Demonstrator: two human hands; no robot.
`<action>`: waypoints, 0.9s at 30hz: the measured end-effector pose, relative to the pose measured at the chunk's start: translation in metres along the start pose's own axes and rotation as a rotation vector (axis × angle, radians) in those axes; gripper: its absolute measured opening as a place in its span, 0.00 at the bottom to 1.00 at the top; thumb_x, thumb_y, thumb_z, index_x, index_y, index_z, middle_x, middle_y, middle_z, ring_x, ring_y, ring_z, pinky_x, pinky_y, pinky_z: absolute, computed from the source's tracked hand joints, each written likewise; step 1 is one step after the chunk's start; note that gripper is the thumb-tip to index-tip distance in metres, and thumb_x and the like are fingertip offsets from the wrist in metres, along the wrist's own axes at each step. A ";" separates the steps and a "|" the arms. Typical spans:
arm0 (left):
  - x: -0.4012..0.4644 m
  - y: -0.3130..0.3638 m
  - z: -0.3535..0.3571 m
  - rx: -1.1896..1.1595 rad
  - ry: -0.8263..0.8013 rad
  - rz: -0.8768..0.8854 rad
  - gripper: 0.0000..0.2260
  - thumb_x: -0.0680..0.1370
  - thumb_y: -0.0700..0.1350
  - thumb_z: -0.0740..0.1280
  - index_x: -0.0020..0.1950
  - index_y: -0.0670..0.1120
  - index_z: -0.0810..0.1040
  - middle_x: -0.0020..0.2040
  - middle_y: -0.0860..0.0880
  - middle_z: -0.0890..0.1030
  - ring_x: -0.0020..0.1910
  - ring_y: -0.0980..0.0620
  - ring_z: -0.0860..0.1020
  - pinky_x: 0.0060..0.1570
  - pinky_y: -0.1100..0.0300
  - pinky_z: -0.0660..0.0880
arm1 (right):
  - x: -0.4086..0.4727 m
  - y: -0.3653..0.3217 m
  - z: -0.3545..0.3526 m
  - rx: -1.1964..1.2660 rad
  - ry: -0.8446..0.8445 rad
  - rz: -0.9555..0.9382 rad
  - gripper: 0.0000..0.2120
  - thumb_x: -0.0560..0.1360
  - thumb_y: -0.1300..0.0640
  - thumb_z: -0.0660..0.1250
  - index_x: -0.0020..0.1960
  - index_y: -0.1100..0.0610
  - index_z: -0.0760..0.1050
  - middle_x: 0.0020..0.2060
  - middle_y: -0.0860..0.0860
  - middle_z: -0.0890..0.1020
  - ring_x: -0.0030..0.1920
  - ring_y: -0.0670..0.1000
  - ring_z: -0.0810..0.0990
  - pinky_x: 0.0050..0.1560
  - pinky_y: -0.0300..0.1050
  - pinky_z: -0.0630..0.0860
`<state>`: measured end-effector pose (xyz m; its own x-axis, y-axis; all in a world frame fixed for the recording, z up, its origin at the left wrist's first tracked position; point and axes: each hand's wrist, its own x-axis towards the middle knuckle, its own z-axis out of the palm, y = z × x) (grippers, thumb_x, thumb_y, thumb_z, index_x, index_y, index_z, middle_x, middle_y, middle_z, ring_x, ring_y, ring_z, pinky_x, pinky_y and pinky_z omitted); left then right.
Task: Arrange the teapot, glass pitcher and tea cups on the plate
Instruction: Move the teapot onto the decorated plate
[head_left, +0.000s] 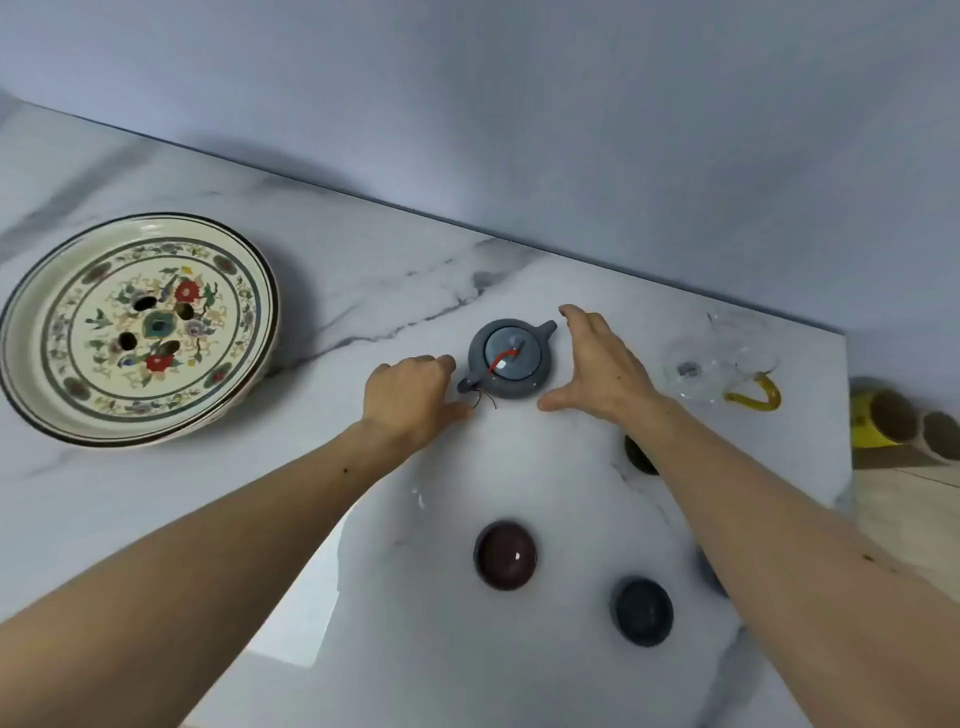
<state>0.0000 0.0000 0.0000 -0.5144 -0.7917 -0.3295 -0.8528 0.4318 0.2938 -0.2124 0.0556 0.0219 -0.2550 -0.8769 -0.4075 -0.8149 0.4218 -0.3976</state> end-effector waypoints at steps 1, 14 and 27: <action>0.002 0.001 0.002 -0.005 -0.001 -0.007 0.20 0.73 0.60 0.67 0.55 0.46 0.76 0.50 0.48 0.82 0.49 0.44 0.79 0.43 0.54 0.71 | 0.004 0.002 0.002 0.015 -0.013 0.003 0.55 0.57 0.50 0.82 0.74 0.52 0.52 0.70 0.51 0.65 0.65 0.55 0.70 0.57 0.55 0.73; 0.006 0.007 0.023 -0.229 0.114 -0.040 0.09 0.74 0.46 0.68 0.36 0.43 0.78 0.25 0.52 0.68 0.32 0.42 0.70 0.29 0.58 0.59 | 0.021 0.009 0.019 0.242 -0.033 0.028 0.50 0.52 0.53 0.83 0.68 0.51 0.61 0.59 0.45 0.73 0.58 0.51 0.75 0.57 0.55 0.76; -0.049 -0.031 -0.050 -0.395 0.411 -0.160 0.11 0.73 0.47 0.70 0.32 0.45 0.77 0.21 0.50 0.66 0.27 0.41 0.67 0.28 0.54 0.67 | -0.001 -0.083 -0.029 0.419 -0.086 -0.128 0.48 0.52 0.58 0.84 0.66 0.50 0.64 0.54 0.42 0.75 0.53 0.44 0.75 0.37 0.29 0.69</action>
<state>0.0565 0.0036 0.0523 -0.2373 -0.9704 -0.0459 -0.7781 0.1615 0.6070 -0.1593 0.0146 0.0791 -0.1068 -0.9133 -0.3931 -0.5513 0.3834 -0.7410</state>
